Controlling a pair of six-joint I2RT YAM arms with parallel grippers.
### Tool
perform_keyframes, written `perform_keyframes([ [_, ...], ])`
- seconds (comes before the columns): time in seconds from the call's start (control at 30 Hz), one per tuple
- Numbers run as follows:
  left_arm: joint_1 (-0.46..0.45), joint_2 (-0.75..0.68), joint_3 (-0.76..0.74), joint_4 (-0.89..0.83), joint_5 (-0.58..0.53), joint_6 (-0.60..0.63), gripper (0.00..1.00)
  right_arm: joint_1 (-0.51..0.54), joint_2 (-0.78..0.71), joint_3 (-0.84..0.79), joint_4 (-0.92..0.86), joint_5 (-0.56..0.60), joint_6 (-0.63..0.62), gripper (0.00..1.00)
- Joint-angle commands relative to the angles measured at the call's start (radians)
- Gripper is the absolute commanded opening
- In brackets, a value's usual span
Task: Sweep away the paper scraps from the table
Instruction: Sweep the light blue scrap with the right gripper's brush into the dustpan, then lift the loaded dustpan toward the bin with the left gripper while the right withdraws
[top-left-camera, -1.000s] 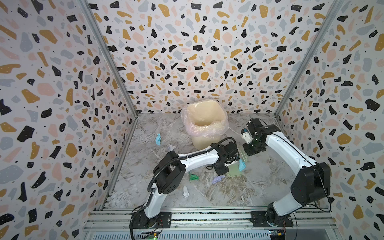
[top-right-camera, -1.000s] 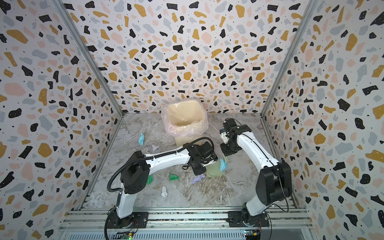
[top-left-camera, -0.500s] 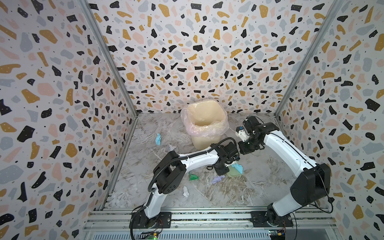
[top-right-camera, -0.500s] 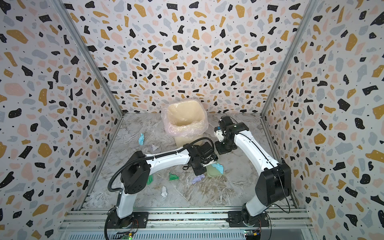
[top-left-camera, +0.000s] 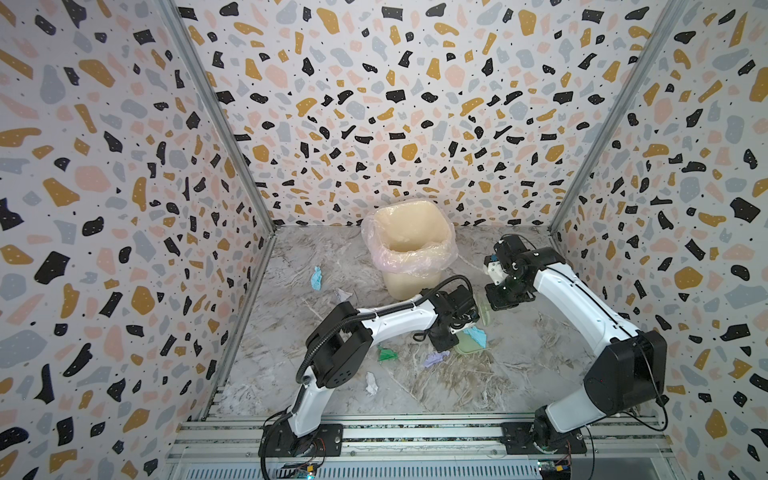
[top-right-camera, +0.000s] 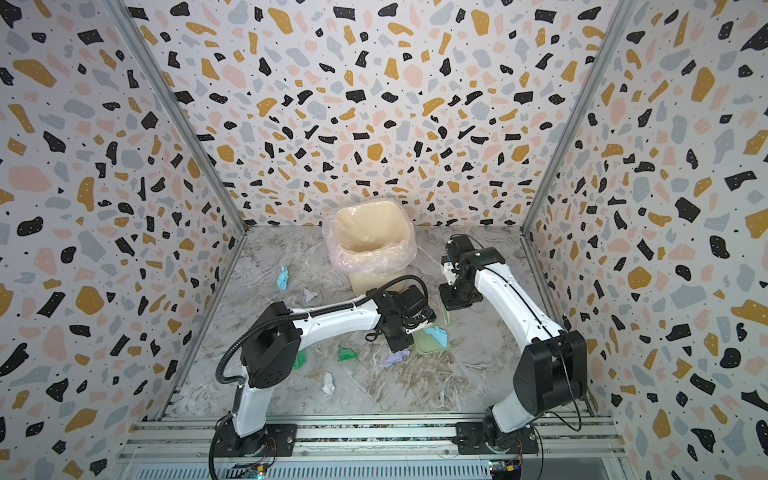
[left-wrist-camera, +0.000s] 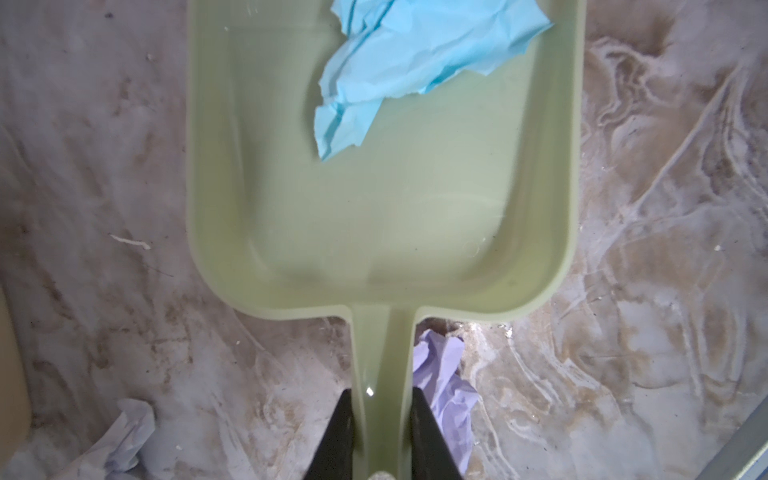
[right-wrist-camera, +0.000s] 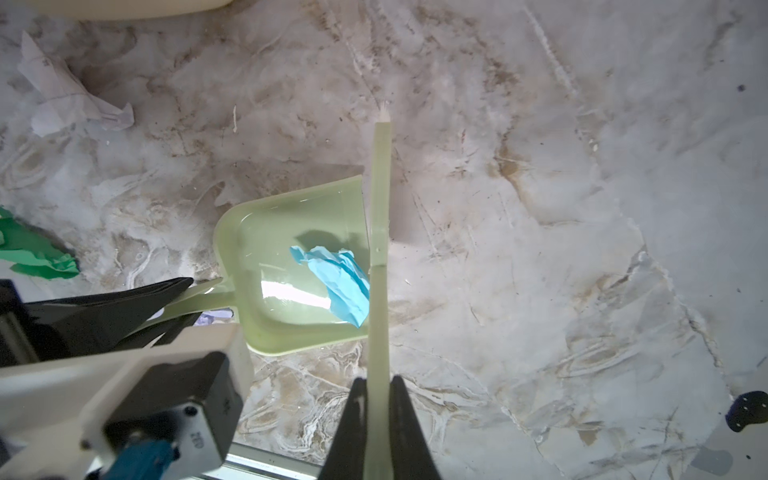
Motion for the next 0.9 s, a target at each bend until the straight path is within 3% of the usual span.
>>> perform_keyframes([
  [0.0, 0.015, -0.058, -0.052, -0.004, -0.009, -0.024, 0.00, 0.015, 0.004, 0.002, -0.016, -0.002, 0.011, 0.00],
  [0.37, 0.034, -0.091, -0.102, 0.017, -0.012, -0.037, 0.00, 0.032, 0.003, -0.003, -0.011, -0.014, 0.003, 0.00],
  [0.77, 0.039, -0.097, -0.116, 0.042, -0.009, -0.048, 0.00, 0.060, -0.009, 0.048, -0.042, -0.182, -0.016, 0.00],
  [0.87, 0.039, -0.109, -0.123, 0.055, -0.009, -0.050, 0.00, 0.060, -0.016, 0.071, -0.047, -0.150, -0.001, 0.00],
])
